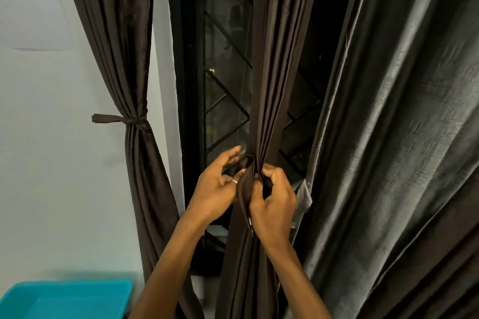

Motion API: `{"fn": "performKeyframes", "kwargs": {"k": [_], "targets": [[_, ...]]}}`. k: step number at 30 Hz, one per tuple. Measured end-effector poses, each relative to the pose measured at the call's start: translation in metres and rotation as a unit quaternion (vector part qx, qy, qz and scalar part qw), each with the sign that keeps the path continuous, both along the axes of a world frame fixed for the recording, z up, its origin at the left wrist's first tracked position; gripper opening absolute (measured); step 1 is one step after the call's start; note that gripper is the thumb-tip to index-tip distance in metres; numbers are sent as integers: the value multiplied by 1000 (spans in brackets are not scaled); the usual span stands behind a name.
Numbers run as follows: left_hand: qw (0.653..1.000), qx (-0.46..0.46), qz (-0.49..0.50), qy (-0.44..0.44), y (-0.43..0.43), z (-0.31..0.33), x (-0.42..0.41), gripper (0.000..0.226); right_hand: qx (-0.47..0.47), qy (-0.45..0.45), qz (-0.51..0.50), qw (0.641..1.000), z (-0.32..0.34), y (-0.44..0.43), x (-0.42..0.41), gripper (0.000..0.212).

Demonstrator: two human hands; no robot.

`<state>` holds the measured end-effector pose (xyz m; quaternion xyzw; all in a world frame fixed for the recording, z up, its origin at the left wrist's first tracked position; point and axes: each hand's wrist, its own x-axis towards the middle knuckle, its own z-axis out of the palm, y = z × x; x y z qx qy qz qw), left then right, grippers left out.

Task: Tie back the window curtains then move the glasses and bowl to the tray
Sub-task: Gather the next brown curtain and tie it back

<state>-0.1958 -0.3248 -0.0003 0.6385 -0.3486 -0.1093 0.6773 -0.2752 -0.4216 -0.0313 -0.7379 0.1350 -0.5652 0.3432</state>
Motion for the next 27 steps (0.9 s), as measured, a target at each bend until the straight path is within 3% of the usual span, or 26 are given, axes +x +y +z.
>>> {"fn": "performKeyframes", "kwargs": {"k": [5,10,13,16,18,22,27], "targets": [[992,26,103,-70,2,1,2,20,3,3,14,1000,2,-1,-5,22],[929,40,307,-204,-1,12,-3,24,-8,6,8,1000,3,0,-6,20],[950,36,243,-192,-5,19,-11,15,-23,12,19,999,4,3,-6,21],[976,37,152,-149,-7,26,-20,43,-35,18,37,999,4,6,-4,23],[979,46,140,-142,-7,29,-26,47,-35,13,43,998,3,6,-2,21],[960,85,227,-143,-15,29,-32,29,-30,23,53,998,0,9,3,11],[935,104,307,-144,-13,29,-21,47,-82,59,169,980,3,-4,-2,36]]}}
